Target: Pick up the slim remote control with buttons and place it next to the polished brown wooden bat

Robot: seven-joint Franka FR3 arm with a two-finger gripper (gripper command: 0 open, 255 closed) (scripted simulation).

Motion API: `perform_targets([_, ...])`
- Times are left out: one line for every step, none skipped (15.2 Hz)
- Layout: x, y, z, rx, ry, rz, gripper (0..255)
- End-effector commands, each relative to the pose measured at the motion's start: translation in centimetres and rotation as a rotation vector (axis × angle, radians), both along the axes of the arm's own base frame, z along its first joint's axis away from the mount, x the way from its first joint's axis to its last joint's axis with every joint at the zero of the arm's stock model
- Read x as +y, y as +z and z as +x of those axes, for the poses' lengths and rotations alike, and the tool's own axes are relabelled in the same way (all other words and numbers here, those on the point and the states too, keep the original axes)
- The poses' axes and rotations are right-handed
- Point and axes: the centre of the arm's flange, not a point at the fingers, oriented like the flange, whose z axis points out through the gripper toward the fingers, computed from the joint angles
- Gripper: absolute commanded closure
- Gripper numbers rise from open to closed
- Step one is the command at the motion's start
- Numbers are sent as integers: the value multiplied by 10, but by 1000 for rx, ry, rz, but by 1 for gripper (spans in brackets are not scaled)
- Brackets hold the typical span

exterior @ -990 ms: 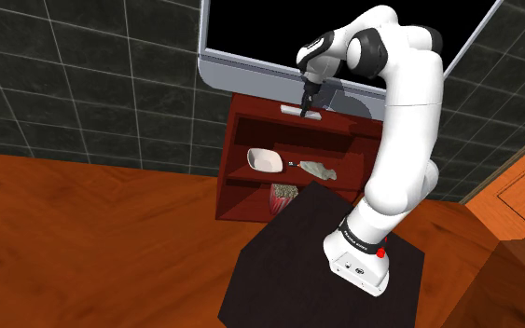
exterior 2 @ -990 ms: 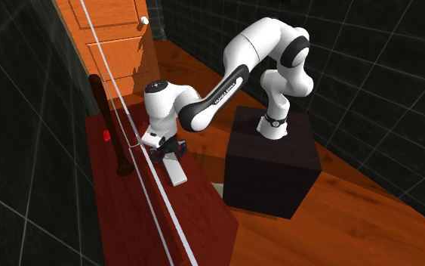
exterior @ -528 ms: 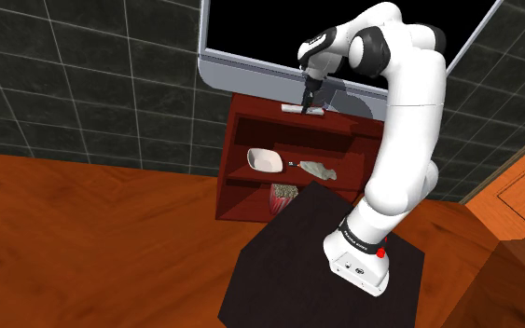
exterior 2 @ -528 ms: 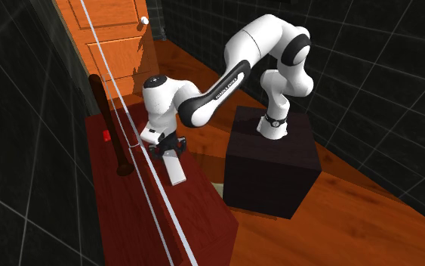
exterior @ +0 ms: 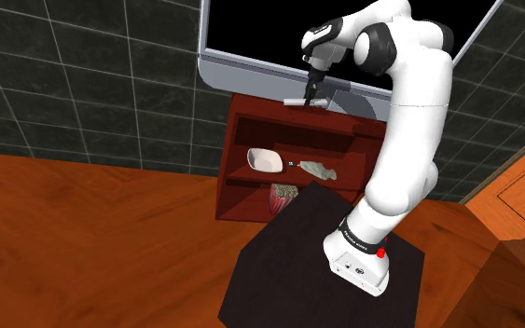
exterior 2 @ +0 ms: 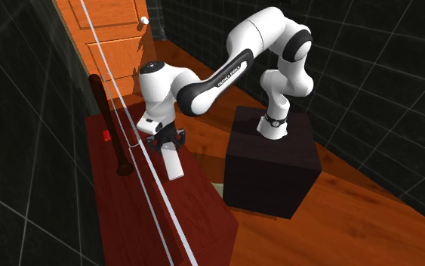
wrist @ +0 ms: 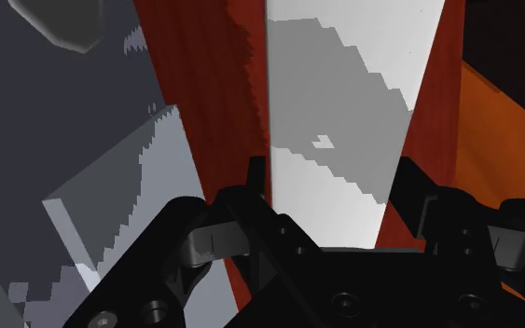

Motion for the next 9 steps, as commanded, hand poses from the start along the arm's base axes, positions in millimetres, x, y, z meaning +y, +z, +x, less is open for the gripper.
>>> perform_targets([0,12,0,0,0,0,255])
perform_targets([0,17,0,0,0,0,255])
perform_targets([0,23,0,0,0,0,255])
perform_targets([0,28,0,0,0,0,255])
perform_targets([0,33,0,0,0,0,255])
perform_targets([0,39,0,0,0,0,255])
perform_targets([0,44,0,0,0,0,255])
perform_targets([0,49,0,0,0,0,255])
perform_targets([0,54,0,0,0,0,255])
